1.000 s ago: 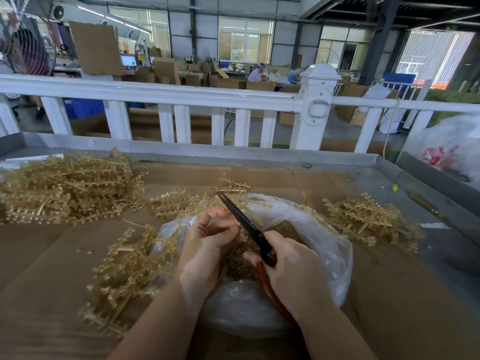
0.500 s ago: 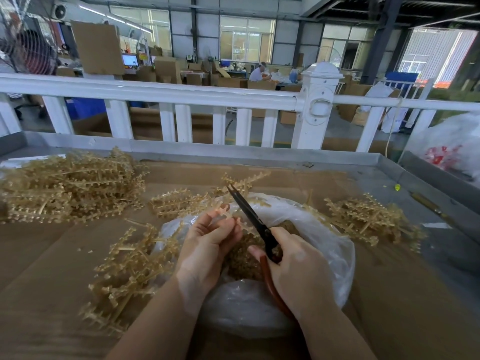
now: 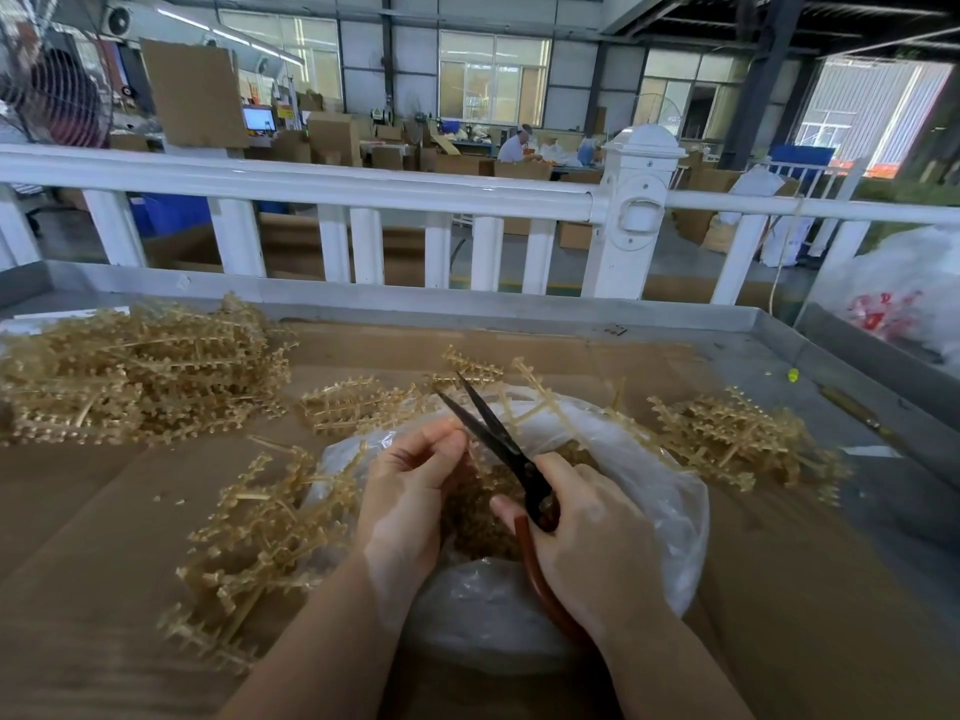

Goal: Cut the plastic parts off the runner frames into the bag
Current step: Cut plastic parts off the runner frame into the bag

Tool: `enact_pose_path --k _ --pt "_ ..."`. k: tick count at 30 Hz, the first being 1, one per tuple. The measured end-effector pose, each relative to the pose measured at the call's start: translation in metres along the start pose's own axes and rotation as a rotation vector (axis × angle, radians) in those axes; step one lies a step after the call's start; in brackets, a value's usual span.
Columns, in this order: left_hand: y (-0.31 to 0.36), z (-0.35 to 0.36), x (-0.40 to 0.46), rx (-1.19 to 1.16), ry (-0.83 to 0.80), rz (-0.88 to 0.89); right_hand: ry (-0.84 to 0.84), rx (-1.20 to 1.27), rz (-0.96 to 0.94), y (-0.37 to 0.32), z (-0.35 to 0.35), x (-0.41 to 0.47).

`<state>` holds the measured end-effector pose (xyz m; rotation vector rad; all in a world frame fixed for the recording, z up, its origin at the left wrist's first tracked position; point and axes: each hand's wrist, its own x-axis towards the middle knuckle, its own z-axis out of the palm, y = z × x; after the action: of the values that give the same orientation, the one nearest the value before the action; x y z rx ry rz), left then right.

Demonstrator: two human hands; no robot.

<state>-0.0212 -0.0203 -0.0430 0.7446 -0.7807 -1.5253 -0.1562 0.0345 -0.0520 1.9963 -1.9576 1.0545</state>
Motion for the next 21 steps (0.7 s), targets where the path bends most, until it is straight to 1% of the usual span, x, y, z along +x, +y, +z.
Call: enact_pose_path --k 3,7,14,18,21 --pt "-0.0012 -0.0026 0.0001 0.019 -0.024 0.020 0.019 -0.014 -0.010 -0.0011 -0.0005 -0.0009" --pt "-0.0022 -0.0037 0.0020 0.016 0.003 0.012 -0.017 -0.007 -0.012 -0.0010 -0.0005 -0.0010" --pt "0.0003 -0.0023 -0.0009 0.077 -0.067 0.000 -0.051 0.013 -0.028 0.0006 -0.0012 -0.0005" --pt "0.0004 -0.0012 -0.0012 0.047 -0.071 0.010 -0.085 0.026 -0.036 0.0017 -0.0010 0.0008" --pt "-0.0010 -0.0019 0.0000 0.029 -0.056 0.015 -0.077 0.026 -0.036 0.0014 -0.0014 0.0011"
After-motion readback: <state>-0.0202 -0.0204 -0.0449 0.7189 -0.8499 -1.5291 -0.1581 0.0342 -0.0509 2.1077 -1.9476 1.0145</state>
